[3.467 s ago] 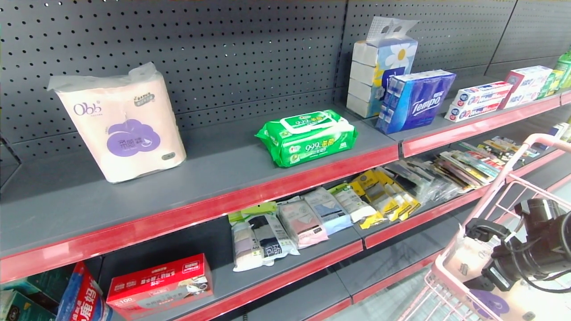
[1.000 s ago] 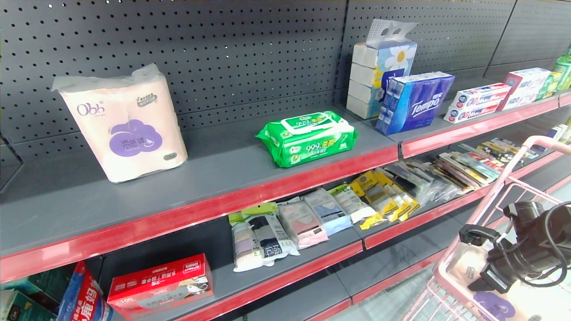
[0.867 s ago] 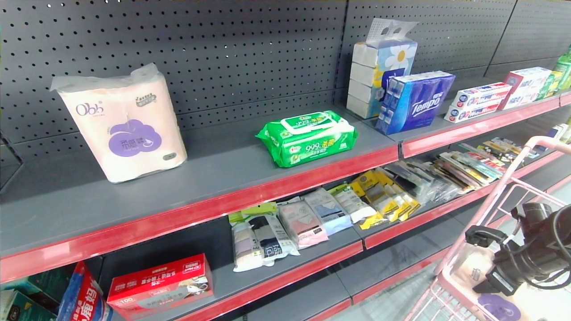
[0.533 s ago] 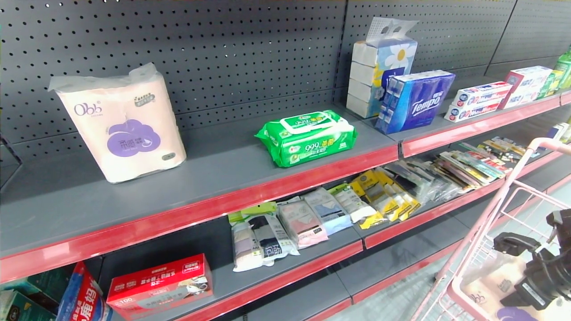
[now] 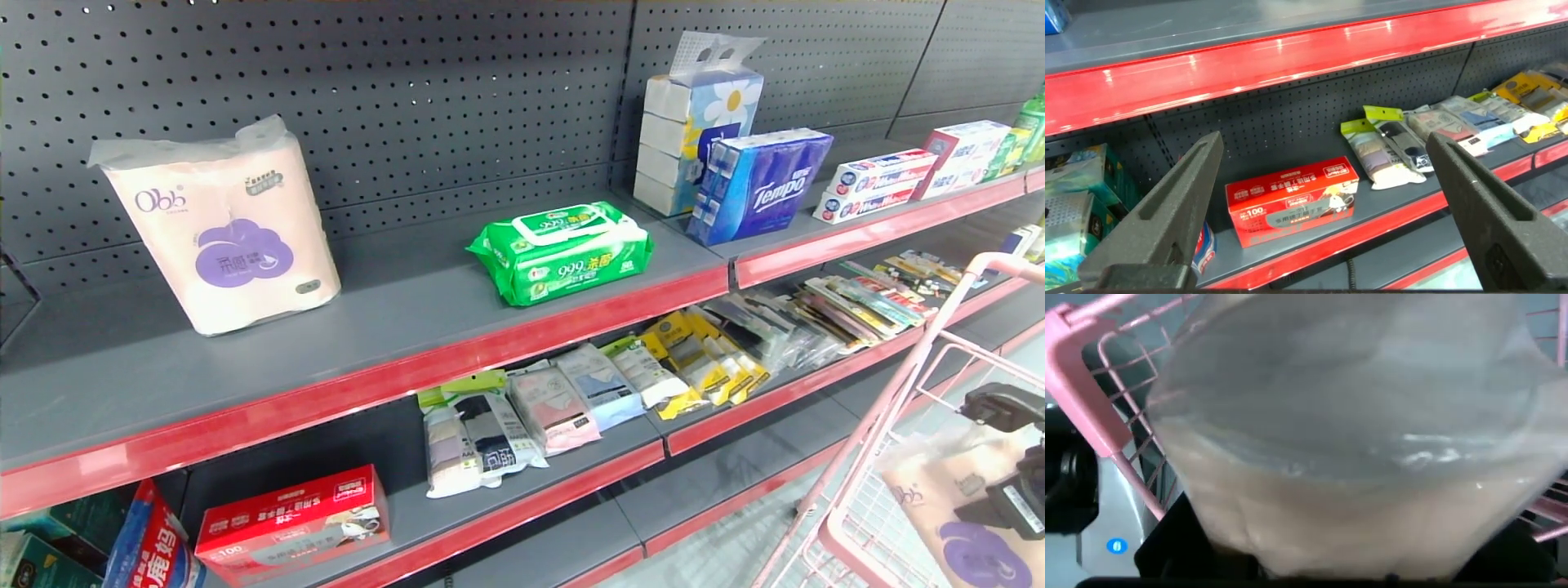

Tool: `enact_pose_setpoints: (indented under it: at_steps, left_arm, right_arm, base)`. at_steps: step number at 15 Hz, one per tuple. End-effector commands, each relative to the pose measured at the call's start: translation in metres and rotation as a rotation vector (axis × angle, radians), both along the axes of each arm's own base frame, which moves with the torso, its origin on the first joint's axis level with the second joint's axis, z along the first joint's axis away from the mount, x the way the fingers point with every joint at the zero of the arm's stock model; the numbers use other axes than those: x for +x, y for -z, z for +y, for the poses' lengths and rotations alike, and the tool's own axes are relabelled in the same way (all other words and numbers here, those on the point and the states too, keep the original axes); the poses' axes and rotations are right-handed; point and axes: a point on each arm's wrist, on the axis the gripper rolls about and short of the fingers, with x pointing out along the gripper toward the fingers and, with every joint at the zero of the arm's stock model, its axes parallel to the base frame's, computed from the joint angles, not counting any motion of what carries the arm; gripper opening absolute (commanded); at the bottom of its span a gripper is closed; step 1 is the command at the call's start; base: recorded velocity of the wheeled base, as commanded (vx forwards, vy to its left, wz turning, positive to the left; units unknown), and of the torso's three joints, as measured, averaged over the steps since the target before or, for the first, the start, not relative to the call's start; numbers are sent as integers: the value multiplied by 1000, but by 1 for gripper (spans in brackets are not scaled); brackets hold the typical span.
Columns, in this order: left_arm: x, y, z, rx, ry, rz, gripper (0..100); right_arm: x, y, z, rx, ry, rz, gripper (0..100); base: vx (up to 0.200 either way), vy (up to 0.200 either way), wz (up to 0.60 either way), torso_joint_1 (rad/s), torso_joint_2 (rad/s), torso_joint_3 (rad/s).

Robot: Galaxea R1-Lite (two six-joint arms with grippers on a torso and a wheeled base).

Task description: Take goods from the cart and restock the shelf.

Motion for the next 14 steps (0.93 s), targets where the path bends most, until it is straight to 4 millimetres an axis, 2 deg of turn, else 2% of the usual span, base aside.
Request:
enact_pose_setpoints:
  at_steps: [1, 3, 4, 7, 9, 10, 11, 12, 13, 14]
  left_arm:
    - [0, 0, 0, 0, -1, 1, 100]
    - [0, 0, 0, 0, -1, 1, 100]
    - [0, 0, 0, -1, -1, 1, 100]
    - [0, 0, 0, 0, 1, 1, 100]
    - [0, 0, 0, -1, 1, 1, 100]
    - [0, 0, 0, 0, 1, 1, 100]
    - [0, 0, 0, 0, 1, 1, 100]
    - [0, 0, 0, 0, -1, 1, 100]
    - [0, 0, 0, -1, -1, 1, 100]
    - [0, 0, 0, 0, -1, 1, 100]
  right_arm:
    - [-18, -44, 11, -89, 40, -177, 0]
    - [-29, -64, 21, -126, 44, -267, 0]
    - [-37, -81, 35, -144, 21, -348, 0]
    - [-48, -104, 70, -100, -49, -501, 0]
    - [-67, -121, 104, 30, -97, -641, 0]
    - [-71, -123, 108, 54, -104, -661, 0]
    - [-83, -127, 117, 99, -99, -710, 0]
    - [-101, -126, 121, 93, -62, -757, 0]
    - [-104, -126, 121, 96, -57, -767, 0]
    - [-117, -131, 122, 122, -55, -824, 0]
  base:
    - [0, 0, 0, 0, 0, 0]
    - [0, 0, 0, 0, 0, 0]
    - [0, 0, 0, 0, 0, 0]
    - [0, 0, 0, 0, 0, 0]
    - [0, 0, 0, 0, 0, 0]
    - [0, 0, 0, 0, 0, 0]
    - [0, 0, 0, 0, 0, 0]
    - [0, 0, 0, 0, 0, 0]
    - [0, 0, 0, 0, 0, 0]
    - [0, 0, 0, 0, 0, 0]
